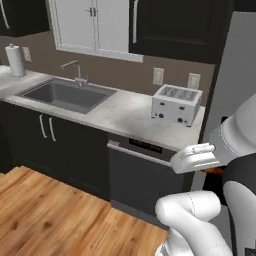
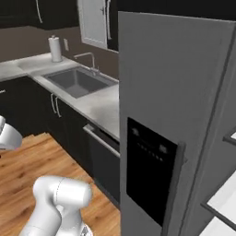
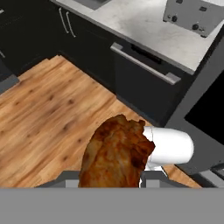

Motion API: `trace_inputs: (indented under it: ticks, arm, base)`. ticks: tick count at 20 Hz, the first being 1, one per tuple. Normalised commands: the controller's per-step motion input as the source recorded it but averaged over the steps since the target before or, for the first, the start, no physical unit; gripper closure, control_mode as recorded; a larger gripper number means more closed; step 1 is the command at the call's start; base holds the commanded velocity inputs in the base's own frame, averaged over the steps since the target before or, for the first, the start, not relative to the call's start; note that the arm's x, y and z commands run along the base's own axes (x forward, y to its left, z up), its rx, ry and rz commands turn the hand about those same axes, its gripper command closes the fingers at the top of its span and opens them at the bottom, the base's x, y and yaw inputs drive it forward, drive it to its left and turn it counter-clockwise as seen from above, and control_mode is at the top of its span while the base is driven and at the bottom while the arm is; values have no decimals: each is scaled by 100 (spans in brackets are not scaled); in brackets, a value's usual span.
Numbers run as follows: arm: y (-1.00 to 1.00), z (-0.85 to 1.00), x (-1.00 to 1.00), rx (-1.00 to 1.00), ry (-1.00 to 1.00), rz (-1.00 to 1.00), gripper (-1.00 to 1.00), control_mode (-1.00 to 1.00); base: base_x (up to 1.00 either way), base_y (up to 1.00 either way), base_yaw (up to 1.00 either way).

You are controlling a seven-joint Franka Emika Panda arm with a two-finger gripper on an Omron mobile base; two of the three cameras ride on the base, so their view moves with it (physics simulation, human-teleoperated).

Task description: Retrieve the chicken drumstick from the fridge and place it on the saucepan with marinade on the stove.

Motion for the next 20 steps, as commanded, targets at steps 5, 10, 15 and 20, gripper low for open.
trace_inputs:
  ticks: [5,10,15,20]
  arm:
    - [0,0,0,0,0,0,100,100]
    - [0,0,0,0,0,0,100,100]
    - [0,0,0,0,0,0,100,100]
    - [0,0,0,0,0,0,100,100]
  base:
    - [21,80,54]
    - [40,79,56]
    - [71,72,51]
    - [100,49,40]
